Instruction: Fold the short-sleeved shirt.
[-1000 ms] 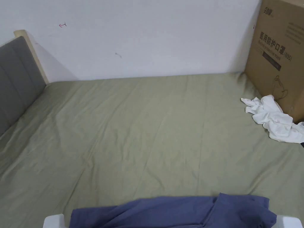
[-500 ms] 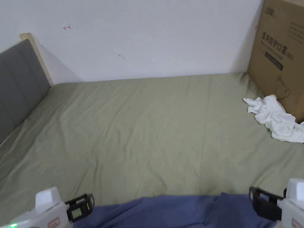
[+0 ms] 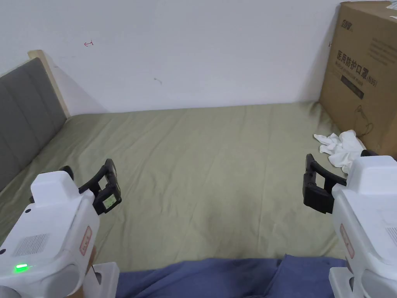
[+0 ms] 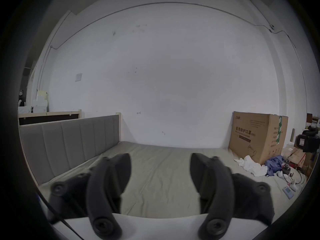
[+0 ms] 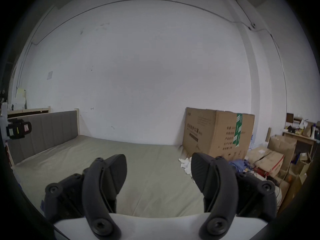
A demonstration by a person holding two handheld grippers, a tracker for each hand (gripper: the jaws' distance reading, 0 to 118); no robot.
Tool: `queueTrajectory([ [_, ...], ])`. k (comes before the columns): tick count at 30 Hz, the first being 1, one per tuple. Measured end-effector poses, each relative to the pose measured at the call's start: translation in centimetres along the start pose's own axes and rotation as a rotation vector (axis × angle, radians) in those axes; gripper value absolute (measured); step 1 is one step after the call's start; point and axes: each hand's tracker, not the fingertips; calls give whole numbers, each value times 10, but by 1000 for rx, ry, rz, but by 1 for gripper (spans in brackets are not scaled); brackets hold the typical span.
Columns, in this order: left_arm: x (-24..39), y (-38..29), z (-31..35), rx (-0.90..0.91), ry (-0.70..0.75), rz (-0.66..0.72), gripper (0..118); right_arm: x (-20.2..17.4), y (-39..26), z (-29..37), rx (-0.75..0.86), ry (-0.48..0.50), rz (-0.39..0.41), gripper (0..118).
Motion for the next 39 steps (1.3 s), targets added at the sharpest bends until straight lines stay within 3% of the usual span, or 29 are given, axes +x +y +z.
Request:
queueTrajectory([
  [1, 2, 0, 2, 12, -13, 13, 51, -7, 4, 2, 1, -3, 6, 63],
  [2, 4, -1, 3, 25, -28, 26, 21, -9, 4, 3, 9, -6, 9, 42],
  [3, 6, -2, 3, 31, -37, 38, 1, -11, 4, 4, 14, -9, 9, 21],
  [4, 8, -3, 2, 25, -48, 38, 0, -13, 4, 5, 14, -11, 9, 3],
  [15, 3, -7, -5, -41, -101, 12, 0, -19, 9, 7, 22, 4, 8, 1],
  [23, -65, -52, -48, -497, -287, 231, 0, -13, 3, 1, -11, 15, 9, 1],
  [31, -142, -137, -62, -864, -264, 422, 0, -12, -8, -5, -59, 16, 23, 1],
  [33, -162, -158, -64, -937, -268, 473, 12, -12, -12, -8, -72, 19, 24, 1],
  [34, -172, -167, -65, -968, -249, 510, 25, -13, -13, -10, -83, 17, 31, 1],
  [36, -192, -191, -70, -1036, -210, 553, 73, -13, -15, -13, -100, 18, 37, 1],
  [37, -197, -199, -70, -1055, -202, 549, 85, -11, -17, -15, -104, 22, 34, 1],
  [39, -200, -212, -70, -1083, -163, 514, 92, -11, -19, -17, -111, 24, 32, 1],
])
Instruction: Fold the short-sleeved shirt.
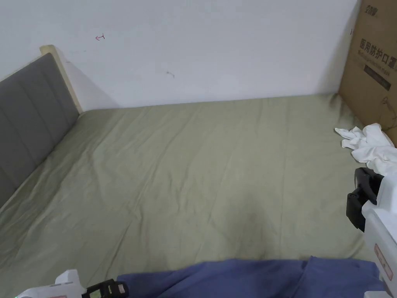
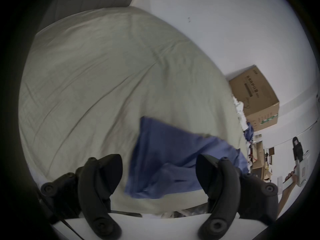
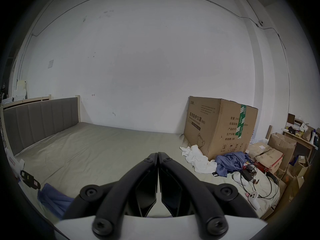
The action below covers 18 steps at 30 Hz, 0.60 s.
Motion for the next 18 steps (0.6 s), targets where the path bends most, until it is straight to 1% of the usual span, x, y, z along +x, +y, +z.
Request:
queueTrajectory([
  [3, -12, 0, -10, -18, 16, 15, 91, -3, -2, -4, -12, -4, 9, 1],
  [4, 9, -8, 1, -19, 10, 12, 91, -3, -2, -5, -17, -4, 12, 1],
  [6, 11, -10, -3, -13, -8, -1, 80, -6, -2, -5, -25, -2, 13, 1],
  [7, 13, -10, -5, -14, -12, -11, 69, -7, -2, -5, -28, -2, 14, 1],
  [8, 8, -6, -11, -17, -18, -24, 55, -7, -2, -5, -29, -2, 17, 1],
  [9, 10, -5, -16, -32, -31, -41, 50, -7, -2, -5, -31, -3, 19, 1],
  [11, 13, -4, -27, -79, -19, -63, 48, -8, -2, -3, -38, -7, 24, 1],
  [12, 44, -28, -28, -83, -9, -74, 46, -8, -3, -3, -41, -10, 25, 1],
  [13, 47, -29, -29, -83, -7, -81, 43, -7, -3, -3, -44, -13, 24, 1],
  [14, 50, -29, -30, -87, -9, -82, 38, -4, -5, -3, -46, -16, 23, 1],
  [16, 31, -15, -34, -90, -4, -94, 26, -2, -6, -3, -50, -24, 21, 1],
  [17, 32, -16, -33, -90, -8, -102, 15, -1, -6, -3, -52, -27, 17, 1],
  [18, 36, -18, -33, -89, -16, -112, 12, 0, -7, -3, -54, -29, 15, 1],
])
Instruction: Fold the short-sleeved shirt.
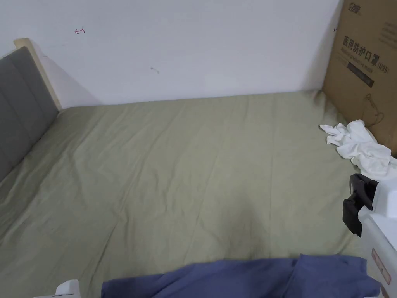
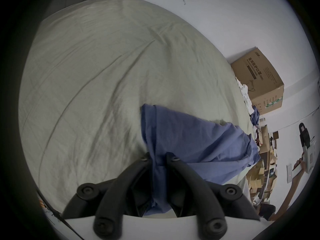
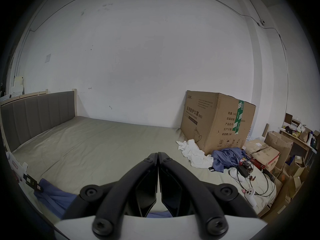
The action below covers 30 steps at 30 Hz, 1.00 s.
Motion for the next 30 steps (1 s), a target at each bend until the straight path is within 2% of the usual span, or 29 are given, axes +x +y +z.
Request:
queueTrajectory([
  [3, 8, -1, 6, 36, 55, -91, 8, 1, 1, -1, -3, 0, -11, 1],
  [6, 11, 5, 20, 71, 62, -112, 7, 1, 3, -1, 5, 2, -12, 1],
  [12, 10, 28, 59, 117, 65, -124, 6, 0, 6, -3, 20, 17, -21, 1],
  [19, -27, 40, 90, 133, 243, -94, 6, 9, 2, 0, 32, 19, -31, 1],
  [21, -29, 38, 94, 134, 246, -94, 6, 11, 2, 2, 33, 20, -38, 1],
  [23, -9, 33, 98, 143, 247, -105, 6, 14, 1, 4, 33, 18, -41, 1],
  [25, 16, 30, 98, 163, 246, -177, 6, 16, 1, 7, 36, 18, -46, 1],
  [30, 103, 26, 97, 154, 200, -259, 6, 20, 1, 14, 43, 20, -53, 1],
])
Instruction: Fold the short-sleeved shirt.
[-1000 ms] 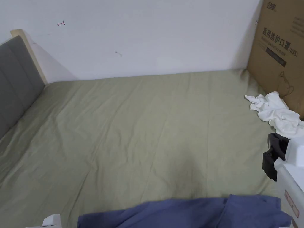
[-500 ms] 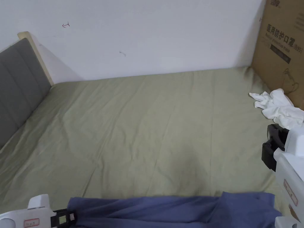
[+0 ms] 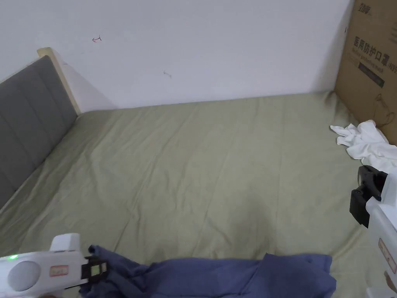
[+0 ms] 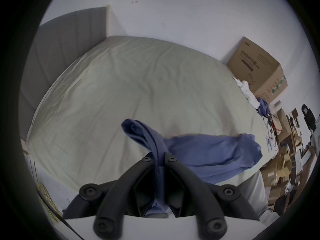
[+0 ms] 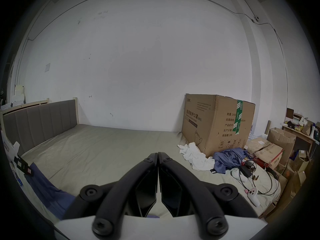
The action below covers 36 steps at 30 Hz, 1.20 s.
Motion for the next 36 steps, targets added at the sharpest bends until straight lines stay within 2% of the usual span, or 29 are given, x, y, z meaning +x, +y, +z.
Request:
queueTrajectory([
  [7, 92, 13, -36, -78, -102, -110, 6, 4, 3, 13, 13, -8, -19, 1],
  [12, 139, -1, -96, -186, -148, -151, 6, 10, 5, 18, 14, -25, -24, 1],
  [18, 172, -30, -162, -291, -72, -155, 6, 18, 2, 19, 14, -37, -18, 1],
  [22, 178, -47, -182, -314, -57, -149, 9, 20, 0, 20, 8, -42, -15, 1],
  [24, 181, -48, -174, -298, -62, -155, 28, 21, 0, 20, 4, -42, -12, 1],
  [25, 181, -46, -170, -286, -90, -142, 43, 21, 0, 20, 4, -43, -12, 1],
  [26, 181, -43, -165, -283, -135, -114, 67, 21, 0, 20, 4, -43, -10, 1],
  [27, 181, -38, -157, -282, -160, -95, 79, 21, 1, 20, 2, -44, -9, 1],
  [28, 180, -33, -145, -256, -177, -71, 85, 21, 2, 20, 4, -45, -11, 1],
  [32, 164, -11, -91, -63, -243, -25, 87, 21, 7, 20, 16, -45, -9, 1],
  [36, 139, 1, -50, 111, -179, -44, 87, 20, 13, 18, 30, -41, -12, 1],
])
